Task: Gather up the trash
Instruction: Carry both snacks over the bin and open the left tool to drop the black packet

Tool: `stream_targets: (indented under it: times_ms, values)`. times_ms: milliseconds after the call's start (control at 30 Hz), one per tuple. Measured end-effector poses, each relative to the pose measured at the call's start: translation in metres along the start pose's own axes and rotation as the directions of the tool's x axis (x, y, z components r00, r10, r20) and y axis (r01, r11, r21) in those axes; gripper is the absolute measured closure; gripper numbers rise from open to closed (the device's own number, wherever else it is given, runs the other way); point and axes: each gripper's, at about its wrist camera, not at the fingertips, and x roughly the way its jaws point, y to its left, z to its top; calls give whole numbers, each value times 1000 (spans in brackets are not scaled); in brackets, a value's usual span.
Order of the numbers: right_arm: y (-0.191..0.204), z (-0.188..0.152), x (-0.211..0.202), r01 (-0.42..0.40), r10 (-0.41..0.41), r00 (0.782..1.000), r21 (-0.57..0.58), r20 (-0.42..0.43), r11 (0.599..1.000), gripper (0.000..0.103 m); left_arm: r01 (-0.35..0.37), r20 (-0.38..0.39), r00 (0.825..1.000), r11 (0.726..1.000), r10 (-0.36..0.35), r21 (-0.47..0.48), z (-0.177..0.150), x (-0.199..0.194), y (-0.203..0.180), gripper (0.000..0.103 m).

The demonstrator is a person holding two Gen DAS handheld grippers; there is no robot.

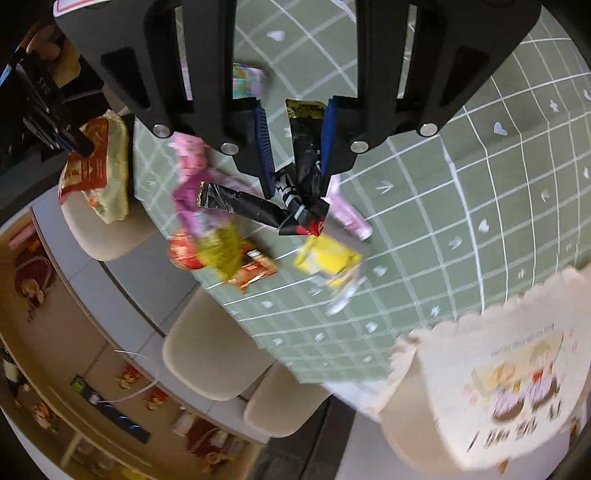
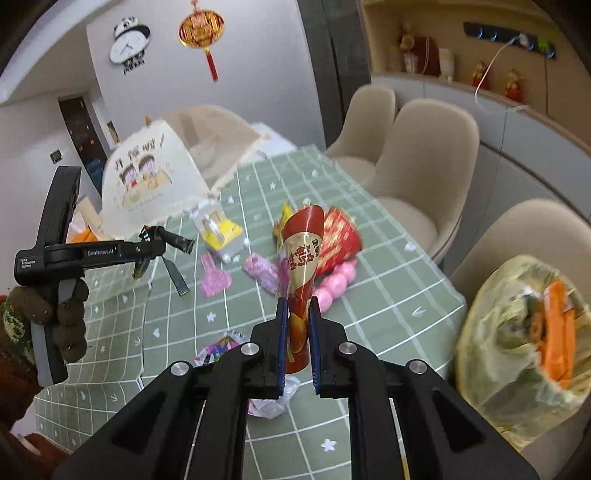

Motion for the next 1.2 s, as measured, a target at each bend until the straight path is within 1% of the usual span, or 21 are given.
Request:
stream_targets:
  times_ms: [167,300,467,567,700,767,867,933,967,1000,1067,1133,1167,1200]
  values:
    - [-17,11,-46,26,-26,995,-3,95,1000,91,12,102,994,992,-25,123,10,-38,-57,81]
    - [-33,20,-79,59,-55,987,-20,151,998,91,50,163,983,978,-84,205,15,-60,-106,81]
    - [-57,25,-112,108,-99,974,-32,202,994,91,101,186,971,960,-153,262,17,-68,-154,81]
    - [-77,27,-130,144,-134,965,-30,225,989,91,128,181,966,949,-185,288,16,-64,-180,81]
    - [-107,23,-149,184,-177,954,-6,240,983,91,185,138,962,934,-236,307,14,-50,-215,81]
    - [-123,20,-157,203,-199,949,11,244,979,91,238,95,956,921,-278,308,12,-37,-232,81]
    - [-152,10,-170,260,-260,935,32,242,965,91,339,23,930,881,-366,330,8,-13,-261,80]
    - [-174,3,-179,291,-298,926,63,231,955,91,416,-51,905,851,-423,320,5,9,-283,80]
    - [-185,0,-183,304,-314,923,78,225,950,91,460,-94,886,832,-455,310,3,24,-297,80]
    - [-198,-4,-188,322,-335,917,97,217,942,91,480,-118,876,822,-468,307,0,36,-309,80]
    - [-218,-12,-196,350,-369,906,124,209,928,91,505,-165,863,806,-478,308,-4,59,-336,80]
    - [-233,-18,-201,370,-393,898,143,199,918,91,519,-205,855,796,-477,311,-7,80,-356,80]
    - [-241,-20,-203,379,-403,895,152,193,913,91,521,-220,853,791,-473,321,-9,90,-366,80]
    - [-250,-22,-205,389,-415,891,162,186,907,91,516,-231,856,786,-462,340,-12,102,-378,80]
